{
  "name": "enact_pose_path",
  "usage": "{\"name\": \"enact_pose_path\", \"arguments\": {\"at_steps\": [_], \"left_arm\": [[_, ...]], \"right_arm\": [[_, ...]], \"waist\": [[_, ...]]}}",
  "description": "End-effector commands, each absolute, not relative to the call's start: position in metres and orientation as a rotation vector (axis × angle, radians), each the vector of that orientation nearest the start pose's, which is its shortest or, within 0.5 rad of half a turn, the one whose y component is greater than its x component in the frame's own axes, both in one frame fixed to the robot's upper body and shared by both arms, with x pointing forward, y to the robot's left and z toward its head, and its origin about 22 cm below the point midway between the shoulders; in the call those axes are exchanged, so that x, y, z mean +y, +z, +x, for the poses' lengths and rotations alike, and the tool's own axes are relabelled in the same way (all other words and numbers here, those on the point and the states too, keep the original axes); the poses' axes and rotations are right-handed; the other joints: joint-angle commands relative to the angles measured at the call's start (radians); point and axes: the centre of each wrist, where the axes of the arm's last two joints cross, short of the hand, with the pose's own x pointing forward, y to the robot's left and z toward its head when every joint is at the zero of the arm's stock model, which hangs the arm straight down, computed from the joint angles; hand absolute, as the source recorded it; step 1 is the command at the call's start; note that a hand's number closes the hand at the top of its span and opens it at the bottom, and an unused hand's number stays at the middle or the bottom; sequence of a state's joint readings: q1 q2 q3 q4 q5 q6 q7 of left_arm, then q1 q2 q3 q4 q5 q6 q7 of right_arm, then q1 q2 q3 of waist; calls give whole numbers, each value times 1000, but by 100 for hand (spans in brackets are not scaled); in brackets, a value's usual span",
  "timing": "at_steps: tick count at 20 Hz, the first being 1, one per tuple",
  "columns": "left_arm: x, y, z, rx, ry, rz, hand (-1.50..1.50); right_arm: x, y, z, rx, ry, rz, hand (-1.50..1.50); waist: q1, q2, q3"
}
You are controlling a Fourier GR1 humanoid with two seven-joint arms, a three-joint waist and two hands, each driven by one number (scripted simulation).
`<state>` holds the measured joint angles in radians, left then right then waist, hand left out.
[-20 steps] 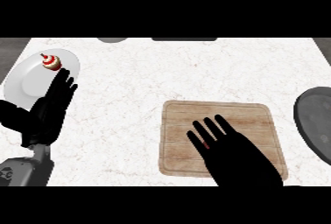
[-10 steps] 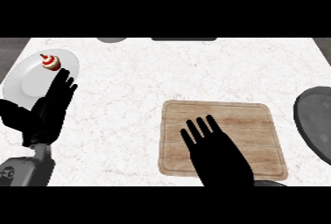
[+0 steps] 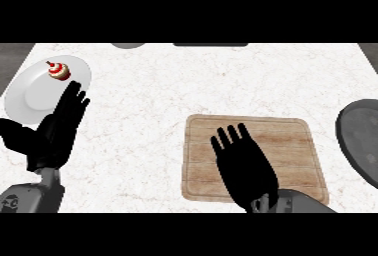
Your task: Pick the bell pepper from the cutting board and place it in the pan
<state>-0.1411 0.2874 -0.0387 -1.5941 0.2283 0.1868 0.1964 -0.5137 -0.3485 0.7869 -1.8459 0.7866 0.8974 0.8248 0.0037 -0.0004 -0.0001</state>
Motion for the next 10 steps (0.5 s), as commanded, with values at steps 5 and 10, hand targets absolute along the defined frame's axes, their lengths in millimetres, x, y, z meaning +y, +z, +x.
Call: {"name": "enact_pose_path", "arguments": {"at_steps": [5, 10], "left_arm": [[278, 70, 276, -1524, 29, 98, 0], [267, 43, 266, -1543, 38, 105, 0]], "right_arm": [[-96, 90, 256, -798, 1969, -962, -150], [-84, 71, 253, -871, 1929, -947, -150]], "waist": [[4, 1, 0], [4, 1, 0]]}}
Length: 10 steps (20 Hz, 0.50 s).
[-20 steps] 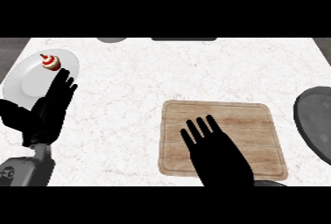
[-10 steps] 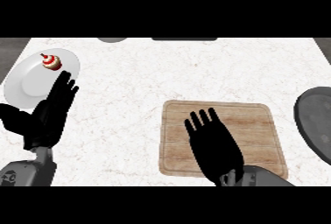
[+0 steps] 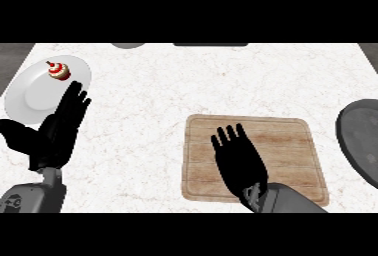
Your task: Pick the bell pepper from the cutting board and place it in the pan
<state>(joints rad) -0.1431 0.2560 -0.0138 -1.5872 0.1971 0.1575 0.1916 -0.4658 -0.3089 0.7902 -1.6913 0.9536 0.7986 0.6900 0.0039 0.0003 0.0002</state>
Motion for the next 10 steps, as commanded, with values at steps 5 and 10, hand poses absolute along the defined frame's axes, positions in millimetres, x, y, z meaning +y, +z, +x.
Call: {"name": "enact_pose_path", "arguments": {"at_steps": [5, 10], "left_arm": [[275, 68, 273, -1520, 52, 79, 0], [269, 58, 267, -1520, 48, 107, 0]], "right_arm": [[-97, 70, 256, -840, 1923, -924, -150], [-102, 45, 243, -884, 1999, -850, 150]], "waist": [[-1, -1, 0], [-1, -1, 0]]}}
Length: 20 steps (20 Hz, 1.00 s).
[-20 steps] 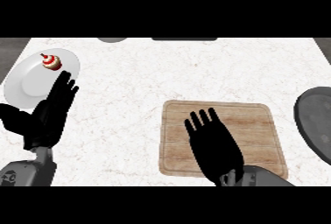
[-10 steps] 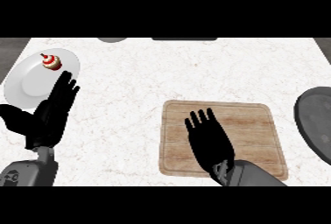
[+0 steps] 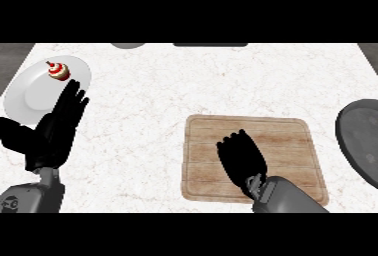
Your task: Pick the bell pepper from the cutting board and place it in the pan
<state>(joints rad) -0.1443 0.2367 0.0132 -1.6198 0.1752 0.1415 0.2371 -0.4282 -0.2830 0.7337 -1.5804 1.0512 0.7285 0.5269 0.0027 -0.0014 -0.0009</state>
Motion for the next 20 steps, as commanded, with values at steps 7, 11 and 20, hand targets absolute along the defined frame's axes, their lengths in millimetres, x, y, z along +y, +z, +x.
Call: {"name": "enact_pose_path", "arguments": {"at_steps": [7, 11, 20], "left_arm": [[276, 55, 272, -1518, 27, 102, 0], [282, 66, 275, -1523, 38, 106, 0], [278, 58, 270, -1524, 54, 144, 0]], "right_arm": [[-101, 46, 257, -972, 1993, -817, 150], [-112, 39, 259, -974, 1976, -818, 150], [-140, 63, 268, -1051, 1376, -930, 150]], "waist": [[-1, 1, 1], [0, 1, 1], [-25, -5, 3]]}}
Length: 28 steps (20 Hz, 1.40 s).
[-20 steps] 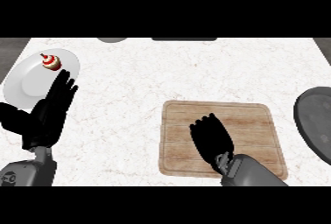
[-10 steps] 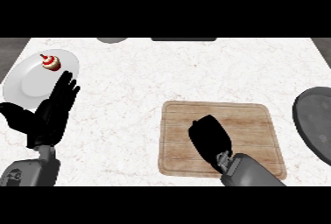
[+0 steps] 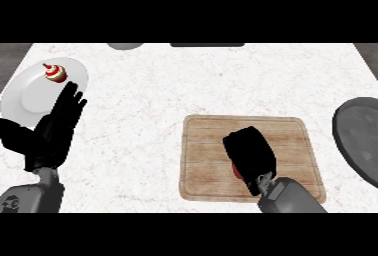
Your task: Pick the bell pepper from the cutting board and place it in the pan
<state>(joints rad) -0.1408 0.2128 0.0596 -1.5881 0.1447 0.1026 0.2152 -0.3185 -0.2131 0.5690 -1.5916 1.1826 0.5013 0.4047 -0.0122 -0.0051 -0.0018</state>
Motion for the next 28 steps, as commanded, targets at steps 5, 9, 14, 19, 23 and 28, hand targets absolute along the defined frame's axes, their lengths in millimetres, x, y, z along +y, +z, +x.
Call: {"name": "enact_pose_path", "arguments": {"at_steps": [5, 9, 14, 19, 23, 28], "left_arm": [[275, 60, 274, -1518, 72, 127, 0], [273, 53, 276, -1510, 61, 111, 0], [280, 70, 271, -1506, 61, 106, 0], [260, 73, 270, -1506, 62, 87, 0], [260, 48, 276, -1507, 33, 107, 0], [266, 56, 277, -1523, 59, 103, 0]], "right_arm": [[-163, 117, 253, -1093, 1061, -1164, 150], [-167, 158, 228, -1210, 966, -1378, 150], [-172, 216, 189, -1258, 894, -1456, 150], [-177, 215, 186, -1208, 793, -1456, 150], [-235, 237, 196, -1218, 701, -1483, 150], [-292, 231, 215, -1222, 585, -1505, 150]], "waist": [[-19, -5, 1], [-9, -2, 1], [5, -1, 1], [12, 3, 2], [5, 5, 2], [5, 6, 3]]}}
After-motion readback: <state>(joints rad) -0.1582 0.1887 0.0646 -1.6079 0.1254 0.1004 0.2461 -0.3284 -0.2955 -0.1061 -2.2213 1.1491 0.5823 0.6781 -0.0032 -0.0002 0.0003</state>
